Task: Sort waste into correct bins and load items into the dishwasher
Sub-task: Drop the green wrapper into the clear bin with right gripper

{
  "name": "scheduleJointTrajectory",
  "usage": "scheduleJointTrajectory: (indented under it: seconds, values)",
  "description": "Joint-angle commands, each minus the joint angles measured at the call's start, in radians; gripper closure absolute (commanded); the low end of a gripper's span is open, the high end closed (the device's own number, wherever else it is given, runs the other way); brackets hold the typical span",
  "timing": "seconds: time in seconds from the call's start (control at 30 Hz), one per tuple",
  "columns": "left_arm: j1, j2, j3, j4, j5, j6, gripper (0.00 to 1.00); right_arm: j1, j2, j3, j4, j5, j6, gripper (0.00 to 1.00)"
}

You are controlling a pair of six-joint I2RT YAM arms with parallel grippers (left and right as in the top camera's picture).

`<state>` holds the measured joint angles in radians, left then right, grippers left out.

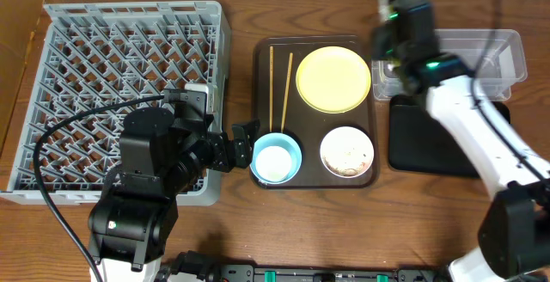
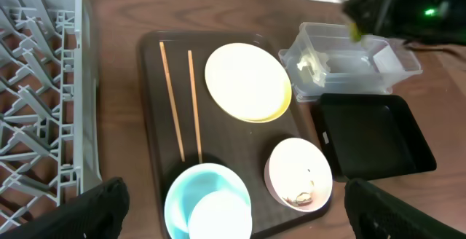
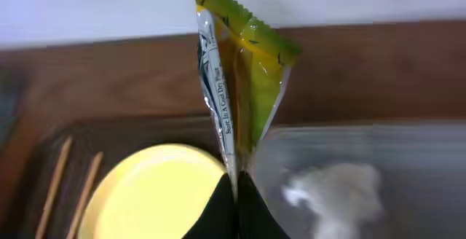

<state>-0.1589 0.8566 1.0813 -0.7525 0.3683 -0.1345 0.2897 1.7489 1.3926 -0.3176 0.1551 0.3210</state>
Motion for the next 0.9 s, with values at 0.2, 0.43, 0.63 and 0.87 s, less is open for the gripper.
scheduleJointTrajectory:
  seconds: [0.2, 0.43, 0.63, 0.87]
  values:
    - [0.002, -0.001, 0.02, 0.0, 0.016, -0.002, 0.04, -0.176, 0.116, -0.014, -0.061, -0.029, 0.34, 0.53]
    - [0.002, -0.001, 0.02, 0.0, 0.016, -0.002, 0.05, -0.164, -0.025, -0.012, -0.056, -0.402, 0.1, 0.28]
    - [0.002, -0.001, 0.02, 0.0, 0.016, -0.002, 0.05, -0.042, -0.117, -0.012, -0.288, -0.533, -0.038, 0.51]
    - [0.002, -0.001, 0.02, 0.0, 0.016, -0.002, 0.05, 0.187, -0.068, -0.021, -0.533, -0.456, -0.085, 0.64]
